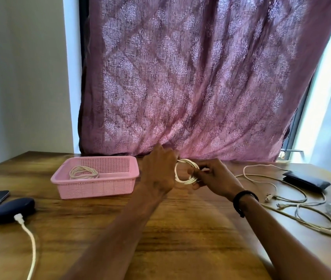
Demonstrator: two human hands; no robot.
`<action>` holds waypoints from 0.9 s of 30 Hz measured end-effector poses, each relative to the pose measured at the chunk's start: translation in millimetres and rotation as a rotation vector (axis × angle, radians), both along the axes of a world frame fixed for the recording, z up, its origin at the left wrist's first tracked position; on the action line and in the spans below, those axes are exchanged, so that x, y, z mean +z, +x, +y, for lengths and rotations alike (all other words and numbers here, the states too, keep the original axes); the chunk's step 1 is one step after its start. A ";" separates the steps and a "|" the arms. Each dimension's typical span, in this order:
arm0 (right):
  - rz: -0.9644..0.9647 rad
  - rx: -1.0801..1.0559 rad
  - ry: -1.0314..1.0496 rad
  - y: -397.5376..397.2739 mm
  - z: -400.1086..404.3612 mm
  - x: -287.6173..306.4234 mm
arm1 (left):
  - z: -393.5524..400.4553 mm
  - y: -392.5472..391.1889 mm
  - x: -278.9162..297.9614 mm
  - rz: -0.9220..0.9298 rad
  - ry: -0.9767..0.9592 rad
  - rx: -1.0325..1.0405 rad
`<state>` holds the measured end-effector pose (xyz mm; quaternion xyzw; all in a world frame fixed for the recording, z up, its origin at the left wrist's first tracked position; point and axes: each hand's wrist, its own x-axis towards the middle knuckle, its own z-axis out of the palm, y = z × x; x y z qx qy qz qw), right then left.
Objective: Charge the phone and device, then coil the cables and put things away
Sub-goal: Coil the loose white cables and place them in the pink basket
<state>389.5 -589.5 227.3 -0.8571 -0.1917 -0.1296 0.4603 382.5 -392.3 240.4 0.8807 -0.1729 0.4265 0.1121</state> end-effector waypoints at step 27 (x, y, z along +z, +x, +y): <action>0.150 0.088 0.525 3.1 1.4 -7.0 | -26.2 4.4 -13.0 0.632 -1.292 -0.634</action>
